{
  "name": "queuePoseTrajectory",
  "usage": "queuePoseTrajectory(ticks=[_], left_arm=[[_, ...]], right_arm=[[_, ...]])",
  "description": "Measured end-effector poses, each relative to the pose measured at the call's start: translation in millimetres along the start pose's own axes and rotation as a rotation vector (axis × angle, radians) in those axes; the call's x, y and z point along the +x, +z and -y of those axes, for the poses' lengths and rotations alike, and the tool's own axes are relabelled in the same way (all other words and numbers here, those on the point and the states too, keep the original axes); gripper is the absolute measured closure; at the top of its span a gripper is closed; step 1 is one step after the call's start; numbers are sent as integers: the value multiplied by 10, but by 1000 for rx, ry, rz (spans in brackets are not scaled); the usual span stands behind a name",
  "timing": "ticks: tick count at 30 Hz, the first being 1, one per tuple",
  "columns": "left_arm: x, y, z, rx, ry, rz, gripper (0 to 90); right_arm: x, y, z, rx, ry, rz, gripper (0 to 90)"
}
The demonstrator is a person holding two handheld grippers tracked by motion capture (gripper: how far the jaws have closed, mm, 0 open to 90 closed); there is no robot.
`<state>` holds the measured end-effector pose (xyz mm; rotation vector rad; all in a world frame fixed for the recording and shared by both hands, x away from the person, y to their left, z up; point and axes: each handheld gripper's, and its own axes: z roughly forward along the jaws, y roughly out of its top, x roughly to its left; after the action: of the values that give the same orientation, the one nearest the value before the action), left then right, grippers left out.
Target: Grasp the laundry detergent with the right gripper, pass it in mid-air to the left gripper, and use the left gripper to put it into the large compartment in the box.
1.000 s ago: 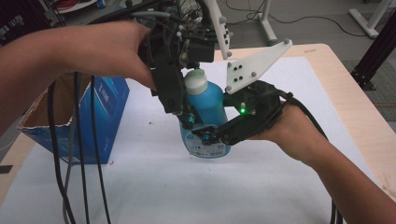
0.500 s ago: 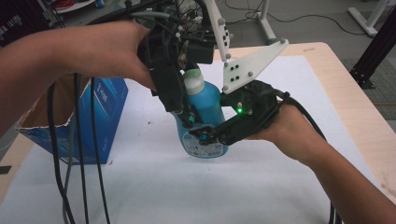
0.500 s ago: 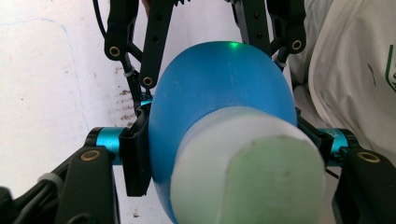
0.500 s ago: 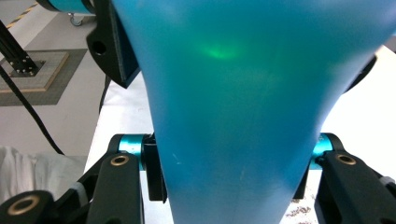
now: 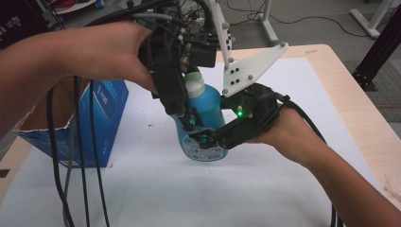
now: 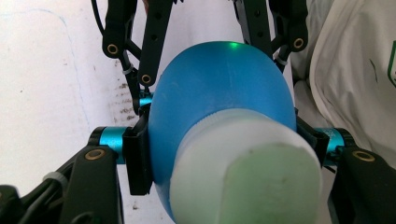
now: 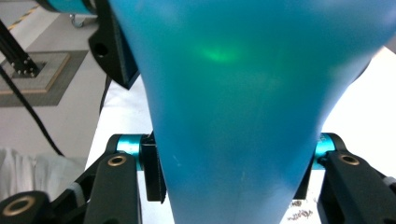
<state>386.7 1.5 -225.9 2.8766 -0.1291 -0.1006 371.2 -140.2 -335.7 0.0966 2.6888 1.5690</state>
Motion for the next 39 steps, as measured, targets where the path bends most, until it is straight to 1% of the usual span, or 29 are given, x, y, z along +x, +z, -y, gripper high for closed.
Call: queuePoseTrajectory(ticks=[1, 2, 3, 4, 6, 7, 8, 12, 13, 15, 17, 18, 20, 21, 23, 24, 25, 26, 27, 29, 30, 31, 32, 34, 35, 37, 38, 39], left_arm=[[2, -18, -1, 0, -3, -1, 381], [1, -42, 1, 1, -8, 0, 381], [-1, -69, 4, 5, -13, -4, 381], [-4, -90, 9, 6, -16, -9, 381], [-4, -173, 33, 10, -20, -23, 381], [-1, -214, 48, 10, -32, -28, 381], [2, -244, 61, 10, -41, -31, 381], [46, -413, 149, 13, -93, -62, 381], [53, -442, 167, 13, -105, -70, 380], [80, -540, 225, 15, -147, -87, 380], [109, -629, 278, 15, -177, -105, 380], [122, -671, 305, 16, -194, -115, 380], [148, -746, 359, 20, -229, -131, 380], [162, -780, 388, 21, -248, -138, 380], [197, -852, 455, 31, -284, -148, 380], [204, -873, 476, 32, -300, -152, 380], [216, -900, 507, 29, -315, -156, 380], [224, -929, 537, 30, -330, -159, 380], [235, -962, 566, 32, -341, -161, 380], [248, -1021, 630, 29, -377, -163, 380], [255, -1052, 665, 27, -394, -164, 380], [259, -1083, 699, 23, -416, -163, 380], [263, -1114, 735, 15, -440, -165, 380], [277, -1184, 810, 14, -479, -165, 380], [283, -1212, 849, 9, -504, -163, 380], [291, -1272, 924, 17, -535, -161, 380], [286, -1297, 959, 14, -552, -161, 380], [285, -1328, 995, 19, -559, -163, 380]], right_arm=[[0, -2, -2, -8, 11, -1, 431], [-9, -5, 0, -14, 15, -3, 374], [-23, -12, 6, -8, 25, 8, 289], [-32, -20, 12, -8, 48, 18, 229], [-44, -59, 28, -17, 65, 20, 220], [-48, -81, 31, -17, 66, 26, 200], [-48, -103, 29, -10, 70, 44, 124], [-61, -206, 33, 27, 100, 104, 119], [-69, -232, 33, 48, 104, 115, 119], [-87, -298, 24, 91, 111, 129, 119], [-113, -390, 8, 120, 111, 111, 119], [-129, -449, 1, 141, 103, 100, 119], [-166, -560, -18, 162, 115, 89, 119], [-178, -615, -28, 176, 107, 79, 119], [-194, -718, -46, 211, 94, 45, 118], [-204, -780, -56, 231, 95, 53, 110], [-214, -813, -61, 249, 95, 61, 12], [-229, -852, -66, 286, 106, 81, 9], [-241, -897, -64, 322, 107, 98, 8], [-244, -995, -48, 380, 95, 134, 9], [-250, -1041, -41, 402, 103, 132, 9], [-249, -1088, -39, 420, 108, 137, 9], [-247, -1137, -37, 425, 101, 158, 9], [-252, -1219, -33, 445, 124, 214, 9], [-264, -1255, -25, 460, 139, 228, 10], [-278, -1323, -2, 497, 162, 213, 11], [-279, -1352, 14, 507, 148, 220, 11], [-273, -1380, 26, 521, 126, 250, 11]])
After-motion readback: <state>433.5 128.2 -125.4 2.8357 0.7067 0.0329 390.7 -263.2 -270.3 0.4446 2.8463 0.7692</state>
